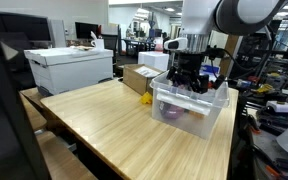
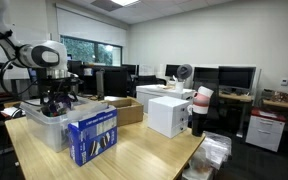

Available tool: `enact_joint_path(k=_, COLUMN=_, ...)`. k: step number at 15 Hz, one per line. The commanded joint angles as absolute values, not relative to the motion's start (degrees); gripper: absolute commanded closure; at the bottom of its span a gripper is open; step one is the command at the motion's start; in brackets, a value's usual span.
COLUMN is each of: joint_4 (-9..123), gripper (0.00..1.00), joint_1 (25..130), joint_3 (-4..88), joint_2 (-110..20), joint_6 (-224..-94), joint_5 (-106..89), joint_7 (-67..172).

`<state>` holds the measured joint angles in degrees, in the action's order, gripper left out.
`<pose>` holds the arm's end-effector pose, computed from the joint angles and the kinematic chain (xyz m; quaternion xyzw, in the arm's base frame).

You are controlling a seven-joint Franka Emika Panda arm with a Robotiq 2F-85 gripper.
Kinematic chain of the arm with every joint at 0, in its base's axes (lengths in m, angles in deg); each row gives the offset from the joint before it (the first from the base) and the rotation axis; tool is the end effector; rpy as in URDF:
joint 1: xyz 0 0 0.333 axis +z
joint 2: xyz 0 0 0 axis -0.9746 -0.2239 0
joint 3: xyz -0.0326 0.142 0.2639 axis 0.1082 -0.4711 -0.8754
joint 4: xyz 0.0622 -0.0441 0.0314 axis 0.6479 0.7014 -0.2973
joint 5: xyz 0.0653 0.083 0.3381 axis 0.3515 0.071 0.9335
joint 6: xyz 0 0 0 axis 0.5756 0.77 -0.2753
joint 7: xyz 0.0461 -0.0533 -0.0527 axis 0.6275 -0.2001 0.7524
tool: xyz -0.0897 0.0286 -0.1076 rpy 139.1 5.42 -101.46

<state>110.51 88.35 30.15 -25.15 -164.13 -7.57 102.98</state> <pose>0.3960 0.1357 0.2690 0.8367 0.5469 -0.0285 0.0074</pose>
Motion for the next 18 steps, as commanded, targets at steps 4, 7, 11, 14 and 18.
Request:
enact_joint_path(k=4, joint_4=111.4, gripper=0.0, joint_1=87.6, joint_3=30.0, joint_2=-27.1, joint_6=-166.7, joint_5=-10.9, joint_7=99.7)
enact_joint_path(k=7, joint_4=111.4, gripper=0.0, joint_1=87.6, joint_3=29.9, joint_2=-27.2, joint_6=-166.6, joint_5=-11.2, joint_7=99.5)
enact_joint_path(k=11, joint_4=111.3, gripper=0.26, joint_1=87.6, joint_3=29.9, joint_2=-27.2, joint_6=-166.3, joint_5=-11.7, joint_7=99.6)
enact_joint_path(k=14, joint_4=111.2, gripper=0.54, joint_1=87.7, joint_3=29.9, joint_2=-27.3, joint_6=-166.1, joint_5=-12.0, joint_7=99.7)
enact_joint_path(k=18, joint_4=111.1, gripper=0.79, joint_1=87.6, joint_3=29.9, joint_2=-27.4, joint_6=-166.0, joint_5=-12.1, joint_7=99.5)
